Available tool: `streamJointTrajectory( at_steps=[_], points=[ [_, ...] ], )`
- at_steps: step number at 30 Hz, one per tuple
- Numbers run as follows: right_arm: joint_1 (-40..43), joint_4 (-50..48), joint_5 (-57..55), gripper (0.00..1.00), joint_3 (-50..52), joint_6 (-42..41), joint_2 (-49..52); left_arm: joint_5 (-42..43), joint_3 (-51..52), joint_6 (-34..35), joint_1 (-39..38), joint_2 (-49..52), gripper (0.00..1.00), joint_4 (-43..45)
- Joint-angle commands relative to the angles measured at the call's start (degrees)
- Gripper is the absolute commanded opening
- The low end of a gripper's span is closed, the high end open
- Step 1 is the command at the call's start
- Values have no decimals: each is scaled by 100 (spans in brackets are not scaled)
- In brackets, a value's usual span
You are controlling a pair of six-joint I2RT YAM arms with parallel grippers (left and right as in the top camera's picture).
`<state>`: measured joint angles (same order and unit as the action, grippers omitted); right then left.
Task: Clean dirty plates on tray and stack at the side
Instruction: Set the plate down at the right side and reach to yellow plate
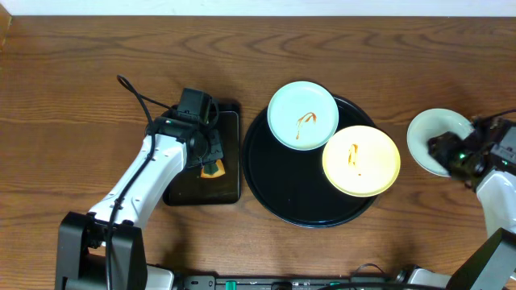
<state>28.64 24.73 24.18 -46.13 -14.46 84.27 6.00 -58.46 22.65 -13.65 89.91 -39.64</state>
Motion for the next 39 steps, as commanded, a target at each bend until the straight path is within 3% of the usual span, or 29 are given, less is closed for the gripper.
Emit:
streamJointTrajectory(
  at_steps=[1,8,12,23,34,39],
  points=[
    [-245,542,1067,45,-81,750,-37,-70,55,-7,24,35,8,-9],
    [-791,1239,195,44,133,857,-37,-70,55,-7,24,35,8,-17],
    [-940,1241,105,23,168,841,-37,-68,55,-9,24,35,8,-26],
    [-1303,1770,-450,21,173,678,-37,-70,55,-9,24,35,8,-42],
    [-1445,2527,-448,4,173,636,-37,-68,55,-7,24,35,8,-44],
    [-1445,2981,-448,1,173,638,-37,-68,55,-7,24,35,8,-42]
  ],
)
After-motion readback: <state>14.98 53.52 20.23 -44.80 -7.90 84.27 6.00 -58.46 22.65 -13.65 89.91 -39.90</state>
